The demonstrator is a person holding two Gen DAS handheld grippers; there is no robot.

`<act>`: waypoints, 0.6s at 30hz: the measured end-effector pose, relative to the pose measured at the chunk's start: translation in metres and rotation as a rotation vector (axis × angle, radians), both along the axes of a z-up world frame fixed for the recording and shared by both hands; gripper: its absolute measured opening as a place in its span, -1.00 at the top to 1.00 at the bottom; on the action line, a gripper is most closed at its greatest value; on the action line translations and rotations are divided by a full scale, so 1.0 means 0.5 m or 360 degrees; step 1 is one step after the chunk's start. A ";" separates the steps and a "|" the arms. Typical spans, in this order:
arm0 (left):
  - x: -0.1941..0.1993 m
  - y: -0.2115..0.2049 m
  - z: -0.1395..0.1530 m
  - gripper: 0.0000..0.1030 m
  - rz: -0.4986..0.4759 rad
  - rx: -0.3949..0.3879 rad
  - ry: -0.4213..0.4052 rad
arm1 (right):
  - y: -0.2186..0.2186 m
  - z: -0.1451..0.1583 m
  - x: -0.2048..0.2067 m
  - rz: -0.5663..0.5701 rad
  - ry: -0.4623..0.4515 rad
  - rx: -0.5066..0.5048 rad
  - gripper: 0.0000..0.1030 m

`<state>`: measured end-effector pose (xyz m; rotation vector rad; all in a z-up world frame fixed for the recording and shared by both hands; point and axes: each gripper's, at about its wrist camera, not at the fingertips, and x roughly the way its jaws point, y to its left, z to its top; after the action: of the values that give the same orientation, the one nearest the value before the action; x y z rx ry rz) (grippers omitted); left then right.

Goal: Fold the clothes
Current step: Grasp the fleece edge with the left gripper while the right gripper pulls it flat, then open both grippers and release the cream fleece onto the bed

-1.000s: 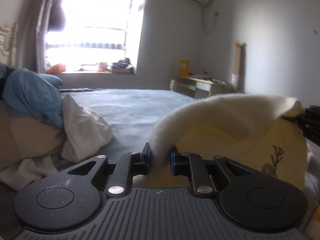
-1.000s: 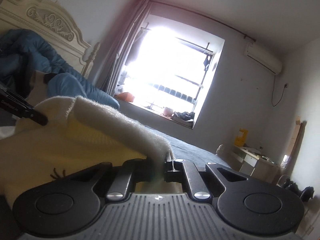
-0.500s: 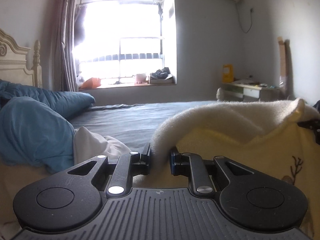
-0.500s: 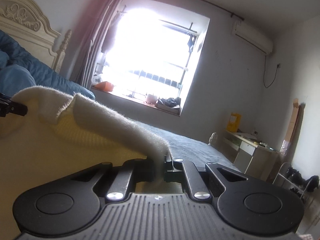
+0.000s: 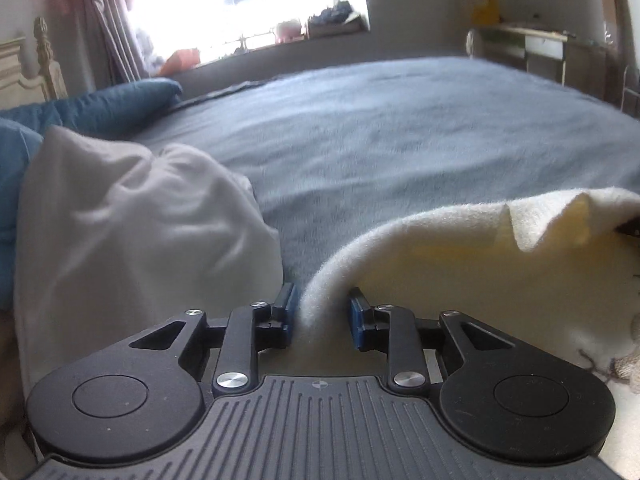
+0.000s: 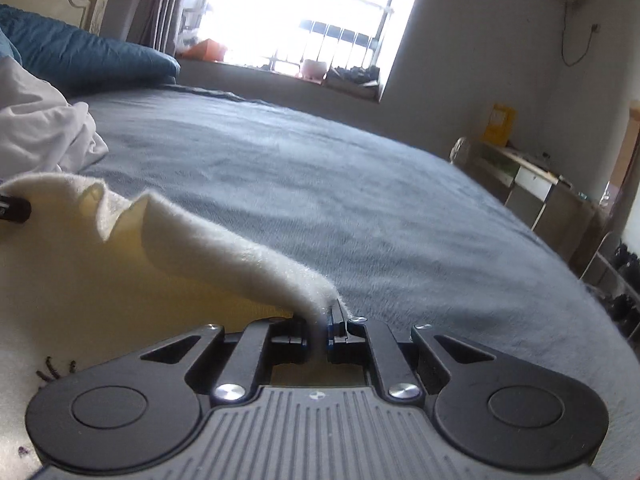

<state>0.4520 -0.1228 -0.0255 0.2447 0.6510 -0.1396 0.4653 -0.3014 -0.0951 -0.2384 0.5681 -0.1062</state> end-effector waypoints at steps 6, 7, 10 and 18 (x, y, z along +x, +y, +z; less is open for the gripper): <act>-0.040 0.008 0.037 -0.42 -0.0018 0.0043 -0.0039 | -0.036 0.022 0.019 0.0041 0.0221 0.0179 -0.06; -0.052 0.012 0.051 -0.46 -0.0023 0.0032 -0.0063 | -0.046 0.037 0.012 0.0020 0.0219 0.0217 -0.23; -0.084 0.024 0.096 -0.80 -0.0042 0.0010 -0.0091 | -0.091 0.082 -0.025 -0.0032 0.0182 0.0333 -0.39; -0.225 0.114 0.218 -0.88 0.0005 -0.0056 -0.0110 | -0.195 0.199 -0.223 -0.0073 0.0133 0.0666 -0.44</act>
<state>0.3394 -0.0660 0.0836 0.2137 0.5799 -0.1392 0.3537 -0.3987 0.0042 0.1780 0.6649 -0.0201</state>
